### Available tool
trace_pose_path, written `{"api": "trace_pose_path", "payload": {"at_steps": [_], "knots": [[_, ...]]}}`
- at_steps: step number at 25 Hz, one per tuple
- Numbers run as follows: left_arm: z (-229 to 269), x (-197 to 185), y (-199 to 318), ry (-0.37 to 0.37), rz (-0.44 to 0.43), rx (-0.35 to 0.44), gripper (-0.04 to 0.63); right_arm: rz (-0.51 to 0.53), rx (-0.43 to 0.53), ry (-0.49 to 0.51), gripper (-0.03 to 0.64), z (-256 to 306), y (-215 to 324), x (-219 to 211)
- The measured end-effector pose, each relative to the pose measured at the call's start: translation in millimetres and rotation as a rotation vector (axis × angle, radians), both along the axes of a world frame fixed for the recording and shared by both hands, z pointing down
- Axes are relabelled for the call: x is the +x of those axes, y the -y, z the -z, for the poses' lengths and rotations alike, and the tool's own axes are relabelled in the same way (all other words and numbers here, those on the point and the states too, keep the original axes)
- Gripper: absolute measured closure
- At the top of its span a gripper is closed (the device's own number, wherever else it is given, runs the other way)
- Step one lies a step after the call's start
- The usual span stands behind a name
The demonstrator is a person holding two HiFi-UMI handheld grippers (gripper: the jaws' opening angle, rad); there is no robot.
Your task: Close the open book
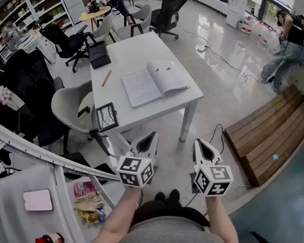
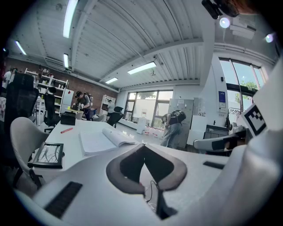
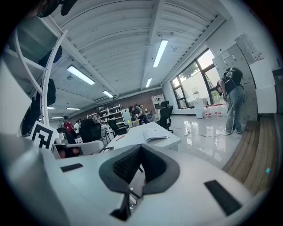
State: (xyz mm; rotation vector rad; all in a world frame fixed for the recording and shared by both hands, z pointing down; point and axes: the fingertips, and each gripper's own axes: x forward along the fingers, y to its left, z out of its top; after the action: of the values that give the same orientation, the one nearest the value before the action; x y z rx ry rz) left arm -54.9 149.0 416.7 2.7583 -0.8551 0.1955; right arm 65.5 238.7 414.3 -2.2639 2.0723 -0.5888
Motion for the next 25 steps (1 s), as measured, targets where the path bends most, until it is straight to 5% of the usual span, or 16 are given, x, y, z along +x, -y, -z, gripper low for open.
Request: {"api": "trace_pose_path", "payload": {"at_steps": [25], "knots": [[0, 20, 6, 0.024, 0.034, 0.034, 0.589, 0.03, 0.038, 0.058, 0.607, 0, 6, 26]]}}
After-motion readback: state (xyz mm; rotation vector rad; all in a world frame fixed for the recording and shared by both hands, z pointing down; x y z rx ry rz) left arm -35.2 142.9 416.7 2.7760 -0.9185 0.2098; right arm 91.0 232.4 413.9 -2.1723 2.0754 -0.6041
